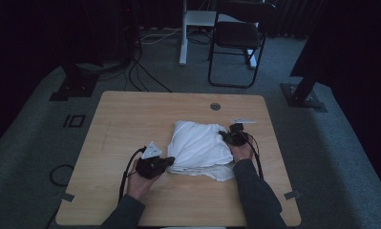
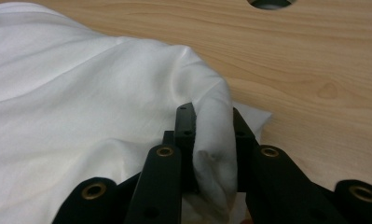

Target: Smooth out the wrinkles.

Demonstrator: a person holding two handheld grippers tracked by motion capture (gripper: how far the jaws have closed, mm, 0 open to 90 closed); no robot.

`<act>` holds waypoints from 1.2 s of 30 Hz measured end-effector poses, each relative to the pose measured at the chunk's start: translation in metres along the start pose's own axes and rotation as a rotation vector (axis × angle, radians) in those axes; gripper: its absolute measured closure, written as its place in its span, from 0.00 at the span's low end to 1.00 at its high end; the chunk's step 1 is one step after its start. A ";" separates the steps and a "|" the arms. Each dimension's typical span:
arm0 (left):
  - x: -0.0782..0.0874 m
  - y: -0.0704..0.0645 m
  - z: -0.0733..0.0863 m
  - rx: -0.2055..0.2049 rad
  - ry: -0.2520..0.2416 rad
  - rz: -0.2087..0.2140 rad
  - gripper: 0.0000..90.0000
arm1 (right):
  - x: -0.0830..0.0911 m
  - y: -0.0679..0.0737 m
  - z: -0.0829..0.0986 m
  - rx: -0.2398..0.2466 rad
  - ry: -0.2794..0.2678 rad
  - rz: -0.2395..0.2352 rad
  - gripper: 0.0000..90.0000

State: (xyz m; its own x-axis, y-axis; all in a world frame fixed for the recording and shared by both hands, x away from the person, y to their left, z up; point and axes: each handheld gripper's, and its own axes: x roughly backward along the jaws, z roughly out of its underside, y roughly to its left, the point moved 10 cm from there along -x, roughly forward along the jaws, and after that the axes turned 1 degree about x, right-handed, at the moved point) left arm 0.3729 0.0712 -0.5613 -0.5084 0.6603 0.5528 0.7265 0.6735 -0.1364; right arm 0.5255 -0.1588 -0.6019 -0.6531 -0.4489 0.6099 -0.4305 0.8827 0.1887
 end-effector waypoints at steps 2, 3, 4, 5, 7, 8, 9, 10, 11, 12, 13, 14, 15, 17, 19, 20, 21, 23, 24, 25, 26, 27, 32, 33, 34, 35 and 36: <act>0.002 0.000 0.013 -0.011 0.041 0.008 0.98 | 0.001 -0.002 0.000 -0.016 0.004 -0.005 0.76; 0.003 0.001 0.018 -0.012 0.053 0.002 0.95 | 0.004 -0.003 -0.001 -0.016 0.004 0.007 0.69; 0.003 0.003 0.020 -0.004 0.054 0.006 0.95 | 0.004 -0.003 -0.001 -0.016 0.004 0.007 0.69; 0.005 0.003 0.021 0.004 0.048 0.023 0.92 | 0.016 -0.003 -0.005 -0.013 -0.012 0.009 0.60; 0.007 0.006 0.019 -0.001 0.030 0.008 0.90 | 0.024 -0.003 -0.007 -0.007 -0.021 0.015 0.57; 0.008 0.007 0.018 -0.002 0.024 -0.003 0.87 | 0.033 -0.003 -0.008 0.004 -0.035 0.021 0.55; 0.011 0.010 0.012 0.009 0.000 -0.016 0.84 | 0.052 0.002 -0.012 0.008 -0.075 0.008 0.54; 0.012 0.012 0.009 0.014 -0.013 -0.020 0.82 | 0.058 0.005 -0.012 0.012 -0.086 -0.002 0.54; 0.012 0.012 0.009 0.014 -0.013 -0.020 0.80 | 0.058 0.005 -0.012 0.012 -0.086 -0.002 0.54; 0.012 0.013 0.006 0.013 -0.019 -0.026 0.80 | 0.065 0.010 -0.011 0.030 -0.096 -0.016 0.54; 0.010 0.014 0.002 0.012 -0.025 -0.031 0.78 | 0.070 0.016 -0.010 0.050 -0.099 -0.026 0.53; 0.008 0.013 0.000 0.010 -0.027 -0.029 0.77 | 0.076 0.033 -0.001 0.089 -0.080 -0.080 0.53; 0.006 0.011 -0.003 0.007 -0.030 -0.023 0.77 | 0.076 0.033 -0.001 0.089 -0.080 -0.080 0.53; 0.000 0.006 -0.005 -0.010 -0.022 -0.018 0.74 | 0.076 0.047 0.010 0.116 -0.046 -0.111 0.52; -0.007 -0.001 -0.005 -0.027 -0.011 -0.011 0.72 | 0.071 0.056 0.025 0.149 0.018 -0.123 0.59; -0.011 -0.004 -0.004 -0.039 -0.002 -0.011 0.70 | 0.066 0.054 0.040 0.212 0.085 -0.085 0.84; -0.012 -0.006 -0.004 -0.043 0.000 -0.011 0.70 | 0.066 0.054 0.040 0.212 0.085 -0.085 0.84; -0.014 -0.009 -0.004 -0.048 -0.002 -0.007 0.69 | 0.072 0.045 0.045 0.179 0.063 -0.055 0.93; -0.014 -0.010 -0.004 -0.048 -0.003 -0.004 0.69 | 0.077 0.042 0.045 0.167 0.044 -0.040 0.93; -0.014 -0.011 -0.003 -0.045 -0.005 0.000 0.69 | 0.077 0.042 0.045 0.167 0.044 -0.040 0.93; -0.014 -0.011 -0.002 -0.044 -0.005 0.001 0.68 | 0.081 0.039 0.045 0.150 0.022 -0.026 0.91; -0.014 -0.011 -0.001 -0.044 -0.005 0.005 0.68 | 0.084 0.037 0.045 0.144 0.011 -0.019 0.89; -0.015 -0.011 0.004 -0.028 -0.005 0.012 0.67 | 0.079 0.031 0.067 0.156 0.073 0.016 0.86; -0.015 -0.011 0.004 -0.028 -0.005 0.012 0.66 | 0.079 0.031 0.067 0.156 0.073 0.016 0.86; -0.016 -0.010 0.006 -0.023 -0.005 0.013 0.66 | 0.074 0.030 0.071 0.155 0.087 0.021 0.86; -0.016 -0.010 0.006 -0.023 -0.006 0.014 0.66 | 0.064 0.030 0.077 0.148 0.116 0.017 0.85; -0.016 -0.010 0.005 -0.020 -0.008 0.012 0.66 | 0.058 0.030 0.079 0.145 0.128 0.014 0.85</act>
State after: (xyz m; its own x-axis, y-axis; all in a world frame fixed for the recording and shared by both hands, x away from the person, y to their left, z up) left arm 0.3717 0.0558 -0.5734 -0.5030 0.6711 0.5447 0.7415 0.6588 -0.1270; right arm 0.4257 -0.1694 -0.6215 -0.5793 -0.4074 0.7060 -0.5132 0.8552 0.0724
